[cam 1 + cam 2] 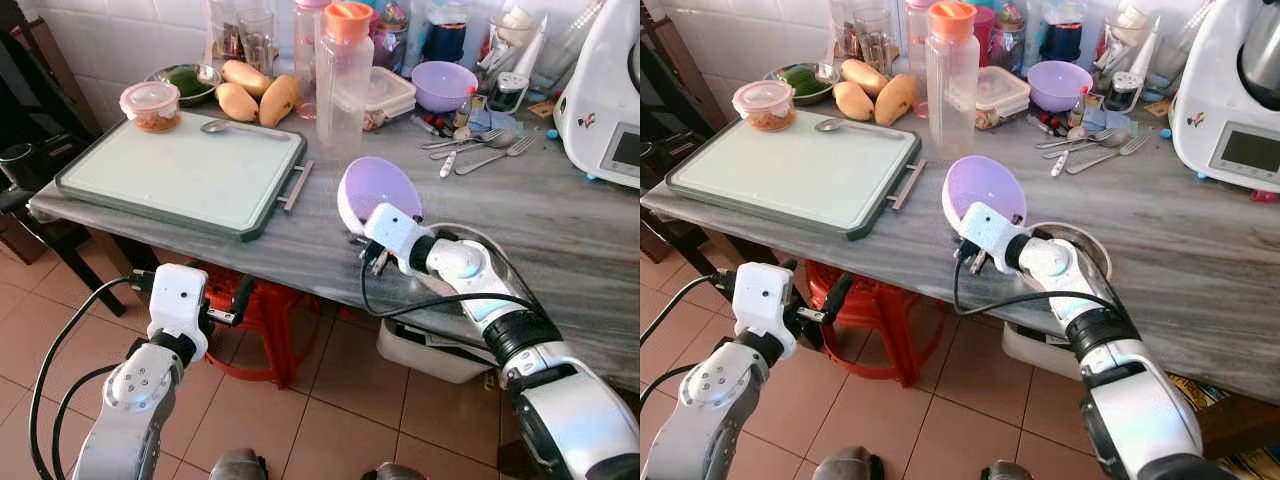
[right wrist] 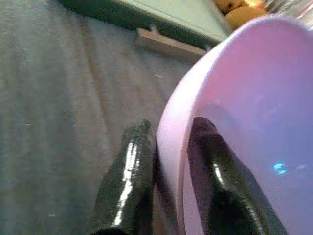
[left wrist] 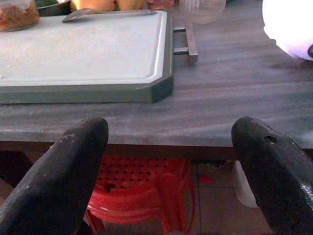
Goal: Setting the table
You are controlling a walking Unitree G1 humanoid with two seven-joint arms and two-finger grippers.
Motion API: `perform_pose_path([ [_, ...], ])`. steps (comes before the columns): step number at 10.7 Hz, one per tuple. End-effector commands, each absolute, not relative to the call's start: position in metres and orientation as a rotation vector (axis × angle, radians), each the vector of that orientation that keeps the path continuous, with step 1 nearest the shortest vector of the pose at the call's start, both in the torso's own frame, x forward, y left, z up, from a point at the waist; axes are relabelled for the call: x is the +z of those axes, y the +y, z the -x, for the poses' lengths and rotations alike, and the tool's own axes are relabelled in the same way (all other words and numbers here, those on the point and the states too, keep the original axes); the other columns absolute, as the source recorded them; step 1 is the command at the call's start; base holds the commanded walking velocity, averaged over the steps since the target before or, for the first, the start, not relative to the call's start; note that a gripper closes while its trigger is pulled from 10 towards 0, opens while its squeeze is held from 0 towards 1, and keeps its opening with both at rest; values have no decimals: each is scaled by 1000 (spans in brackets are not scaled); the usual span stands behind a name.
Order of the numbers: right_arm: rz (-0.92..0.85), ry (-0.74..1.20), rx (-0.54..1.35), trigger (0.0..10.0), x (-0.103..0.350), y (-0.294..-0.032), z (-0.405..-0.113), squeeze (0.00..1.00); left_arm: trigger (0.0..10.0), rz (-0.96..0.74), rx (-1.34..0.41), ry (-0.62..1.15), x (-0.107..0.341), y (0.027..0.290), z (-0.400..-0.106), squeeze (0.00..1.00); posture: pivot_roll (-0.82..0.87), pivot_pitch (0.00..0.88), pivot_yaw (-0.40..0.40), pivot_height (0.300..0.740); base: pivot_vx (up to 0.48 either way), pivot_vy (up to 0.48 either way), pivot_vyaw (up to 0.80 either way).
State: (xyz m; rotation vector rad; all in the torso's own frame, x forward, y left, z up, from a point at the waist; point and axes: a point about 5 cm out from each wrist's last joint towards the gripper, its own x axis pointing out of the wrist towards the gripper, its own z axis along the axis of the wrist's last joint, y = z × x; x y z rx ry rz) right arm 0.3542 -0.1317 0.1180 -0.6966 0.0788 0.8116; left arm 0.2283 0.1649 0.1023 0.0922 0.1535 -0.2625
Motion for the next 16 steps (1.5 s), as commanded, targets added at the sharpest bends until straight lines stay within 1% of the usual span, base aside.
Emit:
perform_pose_path([
  [1, 719, 31, 784, 10000, 132, -134, -361, 1000, 10000, -97, -263, 149, 105, 163, -230, 0, 113, 5, 29, 740, 0, 0, 0],
  [5, 753, -17, 754, 10000, 146, -137, -368, 1000, 10000, -98, -261, 162, 101, 163, -234, 0, 102, 0, 23, 740, 0, 0, 0],
  [8, 768, 7, 810, 10000, 139, -134, -363, 1000, 10000, -103, -260, 179, 98, 162, -237, 0, 95, 0, 20, 740, 0, 0, 0],
  [9, 763, 3, 800, 10000, 140, -135, -364, 1000, 10000, -103, -260, 178, 98, 161, -238, 0, 94, 0, 19, 740, 0, 0, 0],
  [12, 718, -25, 740, 10000, 144, -141, -360, 1000, 10000, -103, -257, 179, 97, 161, -238, 0, 83, 0, 16, 740, 0, 0, 0],
  [14, 642, -51, 699, 10000, 145, -139, -351, 1000, 10000, -103, -258, 179, 96, 160, -240, 0, 72, 0, 15, 740, 0, 0, 0],
  [16, 597, -106, 595, 10000, 151, -140, -347, 1000, 10000, -100, -260, 177, 95, 159, -242, 0, 66, 0, 12, 740, 0, 0, 0],
])
